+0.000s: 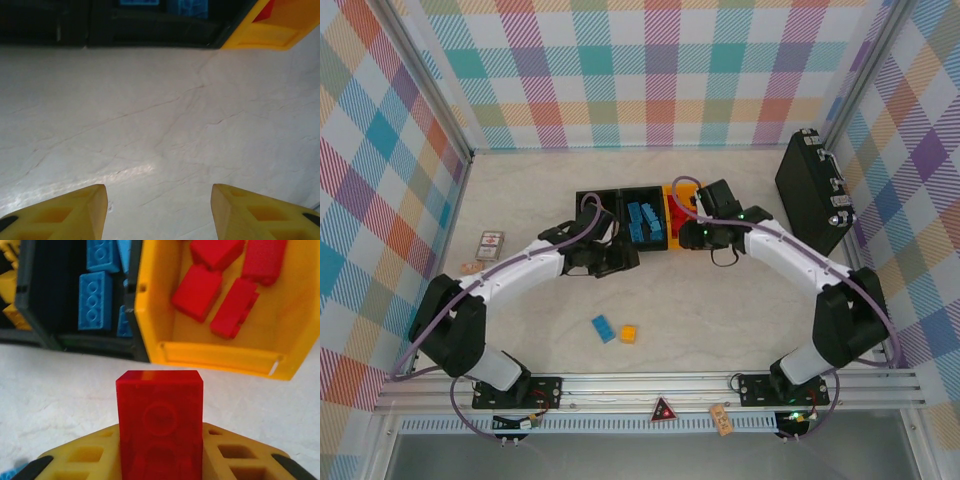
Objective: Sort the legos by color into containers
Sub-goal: Place the lego in the container.
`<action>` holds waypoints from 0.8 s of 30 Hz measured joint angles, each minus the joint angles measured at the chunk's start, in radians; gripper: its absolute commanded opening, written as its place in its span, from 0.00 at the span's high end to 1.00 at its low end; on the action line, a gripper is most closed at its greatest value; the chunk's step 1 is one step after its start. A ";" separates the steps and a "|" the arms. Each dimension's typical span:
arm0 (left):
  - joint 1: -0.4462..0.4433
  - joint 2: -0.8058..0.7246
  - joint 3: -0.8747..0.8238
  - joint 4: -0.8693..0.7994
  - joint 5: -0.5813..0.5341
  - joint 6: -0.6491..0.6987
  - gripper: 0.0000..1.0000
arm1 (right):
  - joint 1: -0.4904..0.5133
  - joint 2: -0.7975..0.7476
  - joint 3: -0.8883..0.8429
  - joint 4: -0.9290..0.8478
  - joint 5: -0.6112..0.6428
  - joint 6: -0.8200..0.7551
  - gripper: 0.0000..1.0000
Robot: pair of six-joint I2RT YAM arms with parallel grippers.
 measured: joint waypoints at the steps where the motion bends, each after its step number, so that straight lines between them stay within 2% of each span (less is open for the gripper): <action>1: -0.002 0.007 0.006 0.005 0.000 -0.001 0.43 | -0.007 0.016 0.016 -0.008 0.006 0.001 0.65; 19: -0.011 0.057 0.028 0.030 0.000 -0.003 0.43 | -0.086 0.404 0.435 -0.134 0.176 -0.024 0.62; 24: -0.011 0.064 0.029 0.034 0.000 -0.003 0.43 | -0.092 0.496 0.541 -0.157 0.226 -0.042 0.58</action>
